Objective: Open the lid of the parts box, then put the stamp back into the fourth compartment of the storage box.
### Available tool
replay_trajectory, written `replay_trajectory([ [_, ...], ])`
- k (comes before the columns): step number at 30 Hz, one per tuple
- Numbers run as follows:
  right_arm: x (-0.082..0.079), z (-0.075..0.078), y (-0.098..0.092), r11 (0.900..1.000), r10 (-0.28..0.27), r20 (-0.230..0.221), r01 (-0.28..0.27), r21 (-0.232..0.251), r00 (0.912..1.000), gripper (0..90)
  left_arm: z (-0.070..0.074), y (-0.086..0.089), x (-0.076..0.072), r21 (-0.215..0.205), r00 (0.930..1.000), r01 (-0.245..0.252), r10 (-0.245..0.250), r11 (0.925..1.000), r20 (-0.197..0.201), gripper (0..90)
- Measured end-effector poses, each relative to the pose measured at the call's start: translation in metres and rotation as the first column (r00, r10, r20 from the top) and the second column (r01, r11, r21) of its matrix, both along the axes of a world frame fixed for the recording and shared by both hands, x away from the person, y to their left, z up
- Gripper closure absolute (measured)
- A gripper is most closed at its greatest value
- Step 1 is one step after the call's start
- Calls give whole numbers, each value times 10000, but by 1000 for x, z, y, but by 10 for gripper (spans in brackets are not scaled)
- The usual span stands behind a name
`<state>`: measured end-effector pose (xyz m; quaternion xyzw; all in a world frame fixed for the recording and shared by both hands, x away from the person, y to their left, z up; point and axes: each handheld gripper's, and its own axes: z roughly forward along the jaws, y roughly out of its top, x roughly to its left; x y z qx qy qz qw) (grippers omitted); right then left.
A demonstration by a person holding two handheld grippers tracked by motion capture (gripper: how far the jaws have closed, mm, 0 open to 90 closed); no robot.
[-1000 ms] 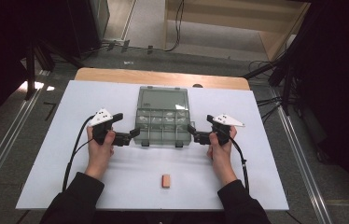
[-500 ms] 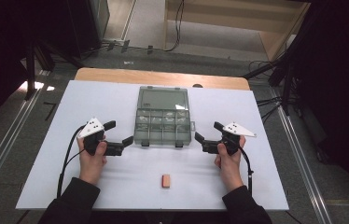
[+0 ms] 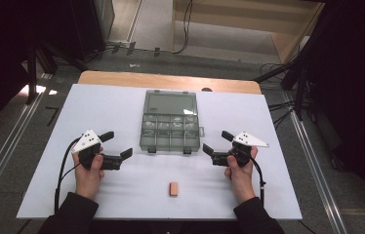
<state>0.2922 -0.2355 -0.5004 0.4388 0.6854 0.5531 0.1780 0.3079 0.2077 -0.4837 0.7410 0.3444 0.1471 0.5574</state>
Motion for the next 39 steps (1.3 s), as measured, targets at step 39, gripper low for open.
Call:
replay_trajectory([
  [39, -24, 16, 40, 9529, 2768, 80, -2734, -1310, 9609, 0, 0, 50, -38, -190, 9970, -666, 673, 9976, 378, 0],
])
